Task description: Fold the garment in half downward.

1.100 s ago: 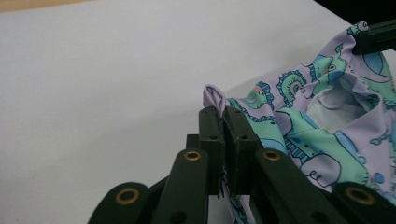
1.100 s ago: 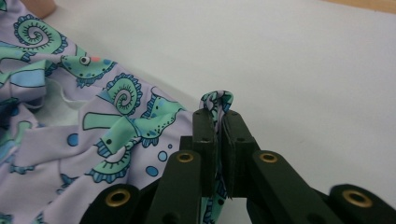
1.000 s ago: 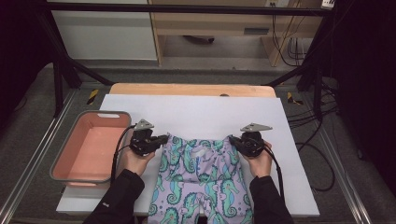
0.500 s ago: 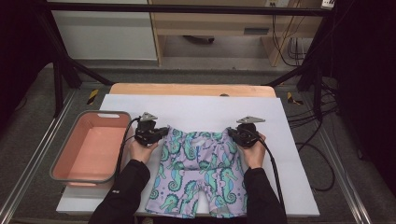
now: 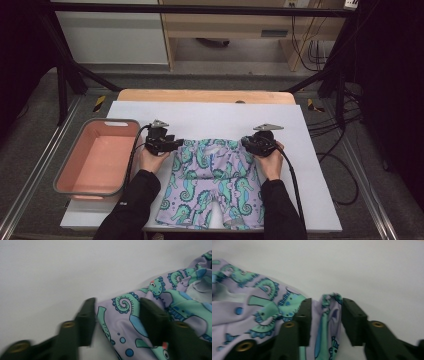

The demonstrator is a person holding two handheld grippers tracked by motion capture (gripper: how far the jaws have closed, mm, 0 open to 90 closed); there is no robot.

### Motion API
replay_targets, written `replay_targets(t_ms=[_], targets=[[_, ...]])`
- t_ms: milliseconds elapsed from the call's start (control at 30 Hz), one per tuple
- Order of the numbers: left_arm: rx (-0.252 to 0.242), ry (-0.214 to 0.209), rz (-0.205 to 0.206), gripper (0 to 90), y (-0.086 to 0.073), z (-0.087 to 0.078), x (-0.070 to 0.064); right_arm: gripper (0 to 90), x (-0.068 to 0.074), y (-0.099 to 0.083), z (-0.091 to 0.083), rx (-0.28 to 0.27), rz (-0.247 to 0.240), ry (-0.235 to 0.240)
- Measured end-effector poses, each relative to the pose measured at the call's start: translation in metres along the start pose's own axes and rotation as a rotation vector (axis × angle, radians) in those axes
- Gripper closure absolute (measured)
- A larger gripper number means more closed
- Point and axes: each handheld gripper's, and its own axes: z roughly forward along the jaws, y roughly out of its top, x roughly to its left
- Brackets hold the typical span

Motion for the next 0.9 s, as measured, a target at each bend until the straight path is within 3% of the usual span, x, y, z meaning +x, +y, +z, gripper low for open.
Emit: replay_targets(t_ms=[133,167,233,367,433,500,600,733,800,900], targets=[[0.001,-0.028,0.036,17.4,0.0,-0.009,-0.013,39.0,0.006,0.004,-0.014,-0.041,-0.007,0.05],[0.007,-0.036,0.038,15.7,0.0,-0.01,-0.016,35.1,0.009,0.005,-0.016,-0.035,-0.001,0.08],[0.006,-0.046,0.047,13.2,-0.001,-0.012,-0.023,34.3,0.015,0.005,-0.021,-0.035,-0.018,0.092],[0.011,-0.115,0.059,13.6,-0.005,-0.012,-0.034,32.1,0.024,0.004,-0.022,-0.018,-0.036,0.134],[0.023,-0.147,0.074,19.4,-0.007,-0.009,-0.039,35.0,0.026,0.002,-0.021,-0.013,-0.036,0.149],[0.04,-0.192,0.089,31.9,-0.008,-0.005,-0.044,39.8,0.028,0.0,-0.018,0.004,-0.037,0.16],[0.066,-0.16,0.1,43.5,-0.008,0.004,-0.05,46.0,0.029,-0.003,-0.014,0.031,-0.042,0.166],[0.112,-0.164,0.061,53.3,-0.009,0.016,-0.049,52.2,0.029,-0.006,-0.007,0.06,-0.033,0.172],[0.127,-0.167,0.059,58.0,-0.011,0.02,-0.048,52.5,0.03,-0.007,-0.004,0.075,-0.038,0.183],[0.144,-0.176,0.045,66.4,-0.012,0.022,-0.046,60.3,0.032,-0.009,-0.002,0.094,-0.039,0.203]])
